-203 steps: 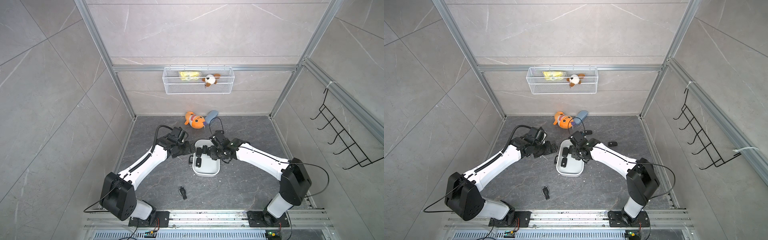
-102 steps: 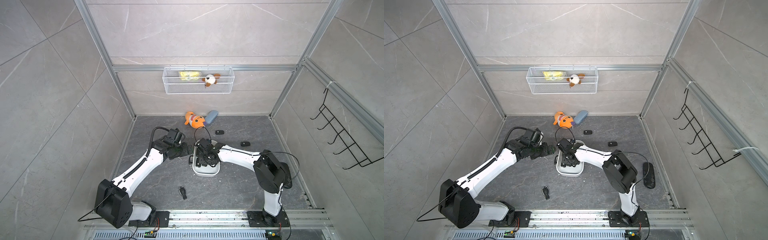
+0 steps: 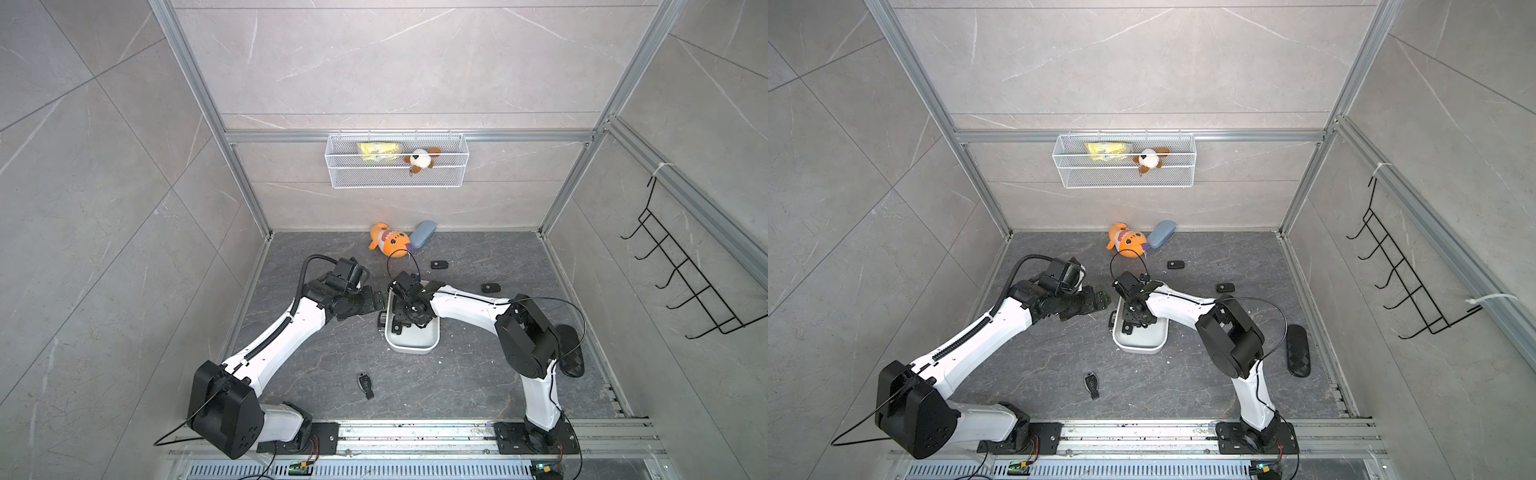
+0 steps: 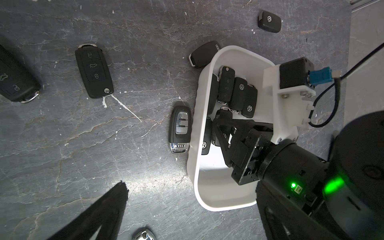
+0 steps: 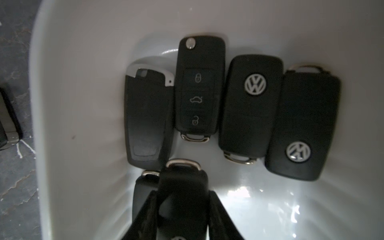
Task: Place the car key into the storage box
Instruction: Place the car key in the storage box.
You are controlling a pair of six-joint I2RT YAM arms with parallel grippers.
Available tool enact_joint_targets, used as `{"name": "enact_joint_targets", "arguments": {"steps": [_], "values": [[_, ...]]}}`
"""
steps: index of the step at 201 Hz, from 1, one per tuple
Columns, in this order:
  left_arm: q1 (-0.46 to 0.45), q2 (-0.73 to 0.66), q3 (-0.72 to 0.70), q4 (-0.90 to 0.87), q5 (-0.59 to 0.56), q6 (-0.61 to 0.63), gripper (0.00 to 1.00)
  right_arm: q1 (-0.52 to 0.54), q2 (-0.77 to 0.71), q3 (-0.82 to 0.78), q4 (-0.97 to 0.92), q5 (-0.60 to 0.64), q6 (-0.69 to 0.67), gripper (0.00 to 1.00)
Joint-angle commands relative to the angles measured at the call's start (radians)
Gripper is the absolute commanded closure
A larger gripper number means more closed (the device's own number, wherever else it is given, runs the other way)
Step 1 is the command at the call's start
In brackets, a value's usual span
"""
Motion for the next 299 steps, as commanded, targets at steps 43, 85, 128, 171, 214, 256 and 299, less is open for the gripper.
{"name": "enact_joint_targets", "arguments": {"steps": [43, 85, 128, 171, 214, 256, 299], "values": [[0.010, -0.019, 0.001, -0.011, -0.012, 0.007, 0.00, -0.009, 0.055, 0.047, -0.011, -0.011, 0.009, 0.65], [0.011, -0.018, 0.000, -0.010, -0.009, 0.006, 0.00, -0.009, 0.048, 0.045, -0.012, -0.015, 0.008, 0.56], [0.012, -0.021, -0.005, -0.007, -0.007, 0.004, 0.00, -0.009, 0.031, 0.037, -0.007, -0.019, 0.009, 0.50], [0.011, -0.023, -0.007, 0.011, 0.019, 0.014, 0.00, -0.009, -0.020, 0.033, -0.027, 0.000, 0.003, 0.35], [0.011, -0.023, -0.005, 0.054, 0.063, 0.032, 0.00, -0.011, -0.124, 0.014, -0.073, 0.073, -0.037, 0.17], [0.011, -0.007, 0.015, 0.125, 0.137, 0.053, 0.00, -0.039, -0.248, -0.033, -0.114, 0.190, -0.069, 0.01], [0.004, 0.031, 0.055, 0.201, 0.225, 0.059, 0.00, -0.137, -0.344, -0.094, -0.135, 0.267, -0.090, 0.01]]}}
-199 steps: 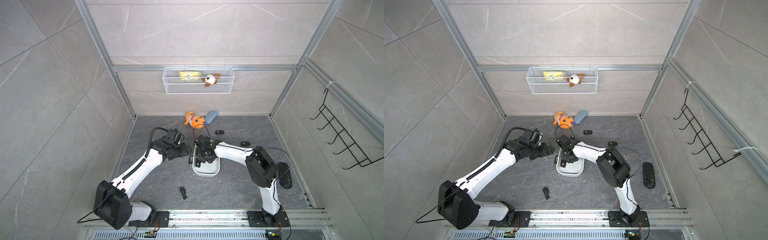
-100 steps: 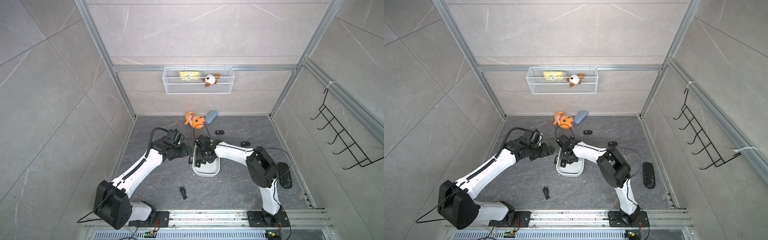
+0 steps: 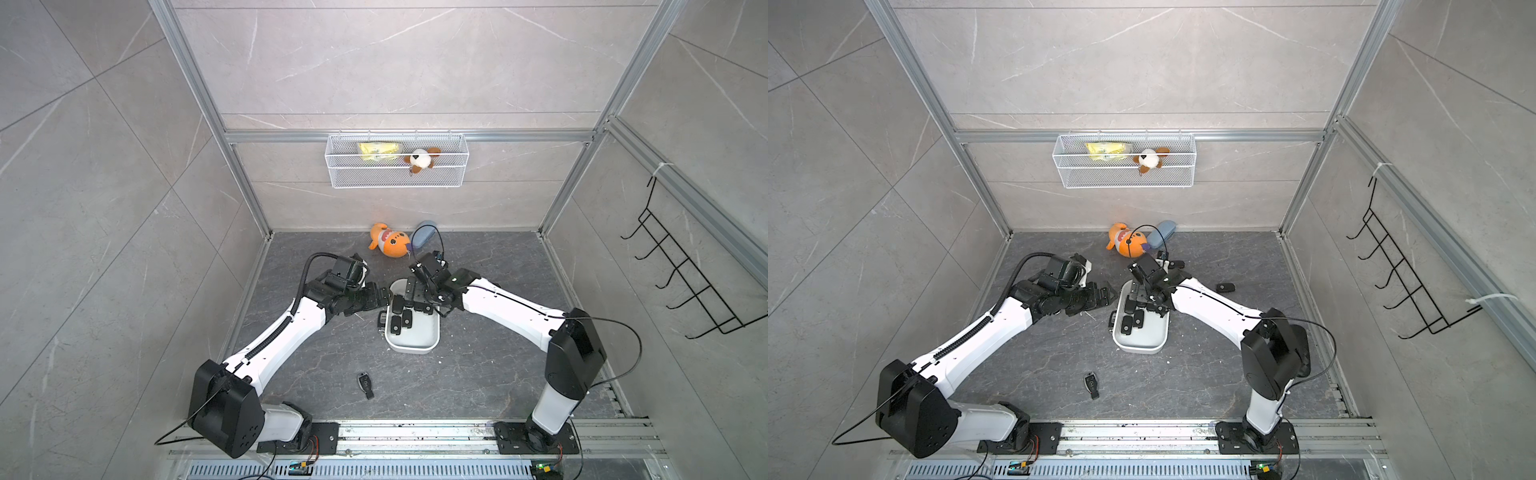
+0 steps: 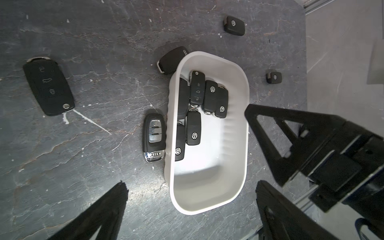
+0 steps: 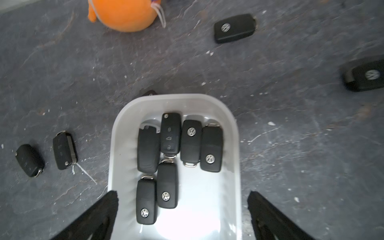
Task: Place the car key into the storage box
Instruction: Place the car key in the storage box, then pick up the car key from the center of the board.
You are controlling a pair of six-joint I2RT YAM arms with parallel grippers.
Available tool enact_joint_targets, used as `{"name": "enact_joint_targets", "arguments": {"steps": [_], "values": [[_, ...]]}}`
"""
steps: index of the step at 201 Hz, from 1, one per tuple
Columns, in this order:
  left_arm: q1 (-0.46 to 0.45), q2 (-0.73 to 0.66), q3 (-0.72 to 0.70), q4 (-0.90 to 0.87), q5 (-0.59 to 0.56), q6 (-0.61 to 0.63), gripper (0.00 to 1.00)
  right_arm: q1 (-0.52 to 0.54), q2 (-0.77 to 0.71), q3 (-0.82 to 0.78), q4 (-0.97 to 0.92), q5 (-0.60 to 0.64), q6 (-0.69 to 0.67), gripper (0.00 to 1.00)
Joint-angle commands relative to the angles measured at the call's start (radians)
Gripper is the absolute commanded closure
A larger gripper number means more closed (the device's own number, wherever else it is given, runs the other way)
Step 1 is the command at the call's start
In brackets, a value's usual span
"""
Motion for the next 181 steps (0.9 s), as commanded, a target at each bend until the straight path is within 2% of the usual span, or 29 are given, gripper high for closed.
{"name": "enact_joint_targets", "arguments": {"steps": [1, 31, 71, 138, 181], "values": [[-0.003, 0.015, 0.052, 0.087, 0.088, 0.033, 0.00, -0.060, -0.047, -0.042, -0.054, 0.088, -0.028, 0.01], [-0.019, 0.046, 0.077, 0.132, 0.146, 0.029, 0.00, -0.165, -0.060, -0.082, -0.035, 0.097, -0.053, 0.01], [-0.042, 0.071, 0.109, 0.150, 0.165, 0.015, 0.00, -0.297, -0.019, -0.107, 0.016, 0.091, -0.090, 0.01], [-0.047, 0.068, 0.105, 0.153, 0.140, -0.009, 0.00, -0.493, 0.135, -0.077, 0.081, -0.054, -0.077, 0.01], [-0.053, 0.062, 0.096, 0.154, 0.119, -0.020, 0.00, -0.567, 0.224, -0.037, 0.092, -0.106, -0.060, 0.02]]}}
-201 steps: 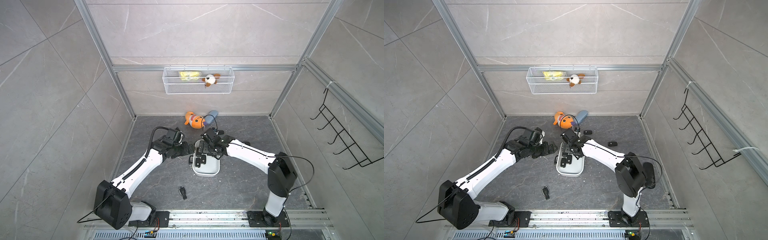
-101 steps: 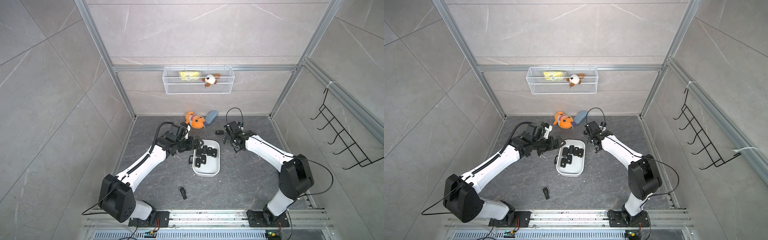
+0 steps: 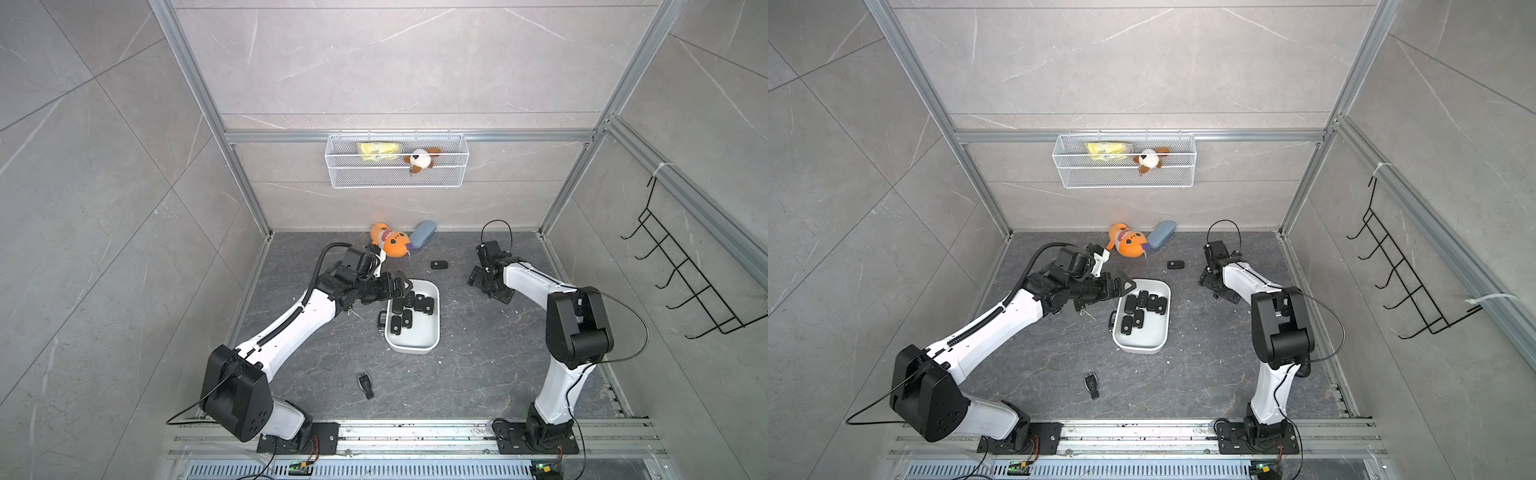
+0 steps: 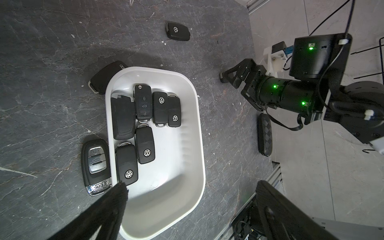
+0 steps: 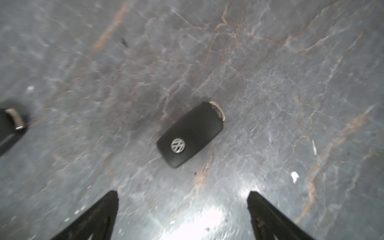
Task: Place the car key into the storage box
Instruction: Pick up the car key from the center of the board.
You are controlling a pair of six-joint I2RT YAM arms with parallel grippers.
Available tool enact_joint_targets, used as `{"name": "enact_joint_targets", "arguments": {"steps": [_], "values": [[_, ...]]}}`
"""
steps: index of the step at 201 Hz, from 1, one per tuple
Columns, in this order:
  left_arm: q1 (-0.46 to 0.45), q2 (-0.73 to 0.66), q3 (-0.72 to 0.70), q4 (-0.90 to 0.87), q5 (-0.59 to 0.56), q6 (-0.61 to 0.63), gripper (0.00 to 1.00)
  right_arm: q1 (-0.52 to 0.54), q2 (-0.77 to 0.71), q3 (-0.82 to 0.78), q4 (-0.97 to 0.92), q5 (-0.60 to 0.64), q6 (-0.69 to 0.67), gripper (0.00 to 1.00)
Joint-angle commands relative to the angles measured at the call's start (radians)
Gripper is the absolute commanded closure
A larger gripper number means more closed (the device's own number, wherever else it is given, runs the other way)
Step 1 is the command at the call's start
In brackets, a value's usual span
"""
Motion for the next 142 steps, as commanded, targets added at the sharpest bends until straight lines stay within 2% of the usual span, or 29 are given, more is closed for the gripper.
{"name": "enact_joint_targets", "arguments": {"steps": [1, 71, 120, 142], "values": [[-0.006, -0.016, 0.020, 0.030, -0.007, -0.014, 0.00, -0.026, 0.045, 0.049, 0.015, -0.046, 0.018, 0.02], [-0.008, -0.037, -0.004, 0.034, -0.038, -0.031, 0.00, -0.072, 0.190, 0.199, -0.034, -0.090, -0.001, 0.09], [-0.008, -0.076, -0.042, 0.044, -0.060, -0.046, 0.00, -0.078, 0.248, 0.241, -0.102, -0.095, 0.001, 0.24], [-0.009, -0.089, -0.053, 0.044, -0.061, -0.050, 0.00, -0.078, 0.245, 0.231, -0.111, -0.102, -0.006, 0.38]]}}
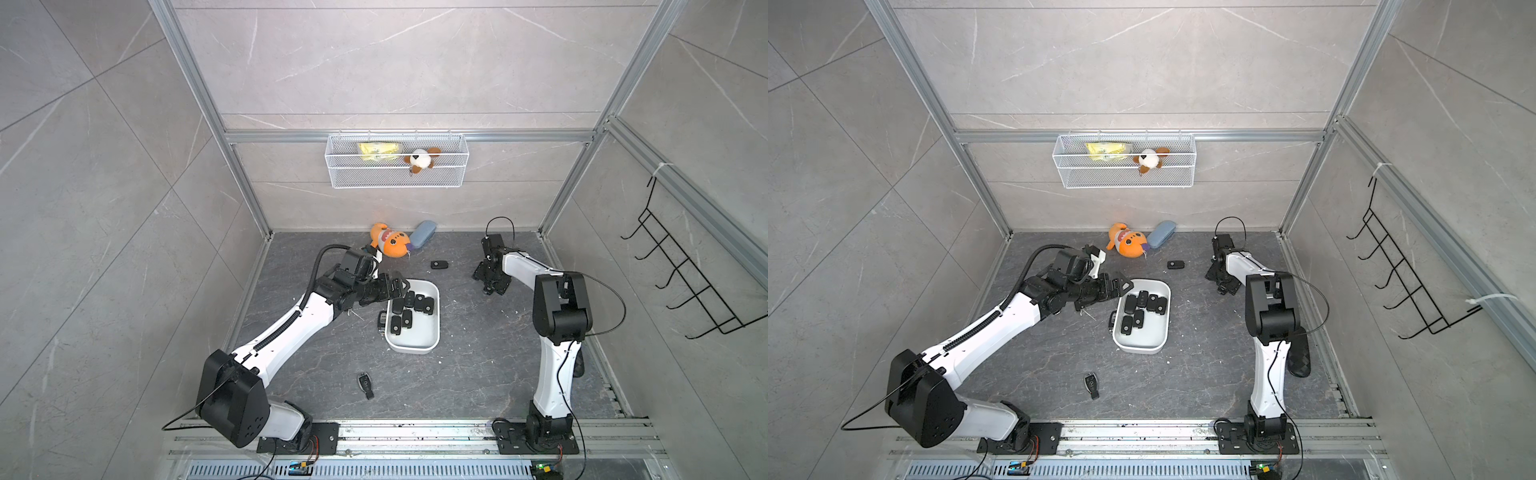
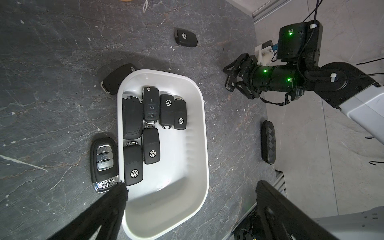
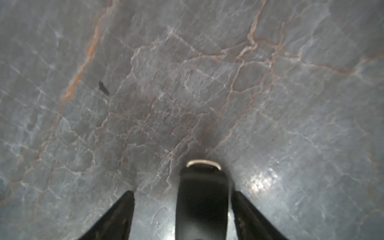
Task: Place the car key into the storage box
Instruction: Pick up the car key from the center of the board.
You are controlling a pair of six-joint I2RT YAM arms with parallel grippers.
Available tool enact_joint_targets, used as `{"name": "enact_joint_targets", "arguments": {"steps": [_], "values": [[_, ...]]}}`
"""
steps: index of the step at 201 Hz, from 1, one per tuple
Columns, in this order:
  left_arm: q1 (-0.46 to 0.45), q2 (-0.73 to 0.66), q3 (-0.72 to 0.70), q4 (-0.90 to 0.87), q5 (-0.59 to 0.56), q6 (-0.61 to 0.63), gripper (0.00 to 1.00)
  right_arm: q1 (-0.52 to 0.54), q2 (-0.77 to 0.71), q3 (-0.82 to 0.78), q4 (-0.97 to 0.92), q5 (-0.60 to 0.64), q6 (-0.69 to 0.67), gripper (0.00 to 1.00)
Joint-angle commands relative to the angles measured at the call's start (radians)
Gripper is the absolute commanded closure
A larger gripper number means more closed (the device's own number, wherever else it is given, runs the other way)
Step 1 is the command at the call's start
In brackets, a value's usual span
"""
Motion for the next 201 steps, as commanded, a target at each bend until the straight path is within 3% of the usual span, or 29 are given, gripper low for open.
{"name": "enact_joint_targets", "arguments": {"steps": [1, 69, 136, 201], "values": [[-0.004, -0.047, -0.013, 0.029, -0.009, -0.016, 0.00, -0.003, 0.023, 0.004, -0.065, -0.016, 0.001, 0.38], [-0.006, -0.069, -0.028, 0.012, -0.003, -0.006, 0.00, 0.005, -0.089, -0.119, -0.018, -0.037, -0.014, 0.66], [-0.003, -0.065, -0.034, 0.000, -0.004, -0.003, 0.00, 0.088, -0.320, -0.216, -0.036, -0.020, -0.037, 0.66], [0.003, -0.076, -0.045, -0.058, -0.089, -0.004, 0.00, 0.306, -0.490, -0.250, -0.077, 0.012, 0.003, 0.66]]}}
